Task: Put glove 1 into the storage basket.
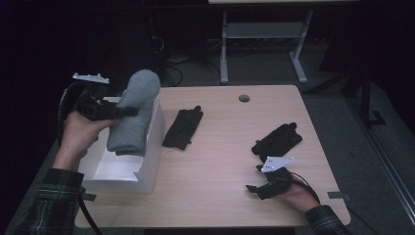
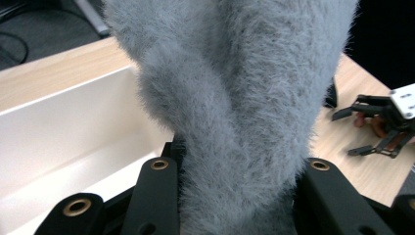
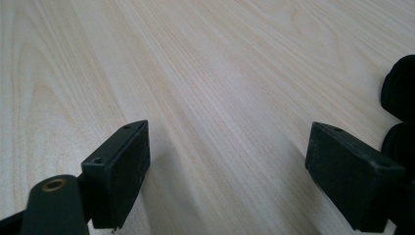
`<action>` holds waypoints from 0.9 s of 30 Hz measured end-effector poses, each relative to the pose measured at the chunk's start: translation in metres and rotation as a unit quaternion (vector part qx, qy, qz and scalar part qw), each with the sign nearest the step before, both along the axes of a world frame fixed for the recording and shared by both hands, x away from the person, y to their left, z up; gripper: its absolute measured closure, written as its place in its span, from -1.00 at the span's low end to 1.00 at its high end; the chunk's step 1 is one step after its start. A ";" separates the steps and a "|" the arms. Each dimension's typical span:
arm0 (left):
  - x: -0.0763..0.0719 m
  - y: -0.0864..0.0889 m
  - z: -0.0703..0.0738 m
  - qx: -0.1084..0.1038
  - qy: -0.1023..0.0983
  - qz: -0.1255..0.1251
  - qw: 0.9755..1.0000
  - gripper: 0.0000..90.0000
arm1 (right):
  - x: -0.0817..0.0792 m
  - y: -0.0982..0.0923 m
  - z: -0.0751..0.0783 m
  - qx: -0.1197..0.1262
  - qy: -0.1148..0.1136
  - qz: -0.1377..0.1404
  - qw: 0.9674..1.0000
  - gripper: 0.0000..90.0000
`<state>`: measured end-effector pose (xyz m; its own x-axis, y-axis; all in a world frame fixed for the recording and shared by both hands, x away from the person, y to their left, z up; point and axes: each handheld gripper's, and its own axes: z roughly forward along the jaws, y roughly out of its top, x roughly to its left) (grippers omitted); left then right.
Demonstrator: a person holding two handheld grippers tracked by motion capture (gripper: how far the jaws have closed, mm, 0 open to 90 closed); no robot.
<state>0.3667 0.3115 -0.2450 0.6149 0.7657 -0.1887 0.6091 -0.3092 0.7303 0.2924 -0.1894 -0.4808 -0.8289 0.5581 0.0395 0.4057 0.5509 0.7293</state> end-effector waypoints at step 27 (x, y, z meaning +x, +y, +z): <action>0.035 0.041 -0.145 0.048 0.142 0.066 0.987 0.34 | 0.001 0.000 0.000 -0.001 0.000 -0.002 1.000 -0.63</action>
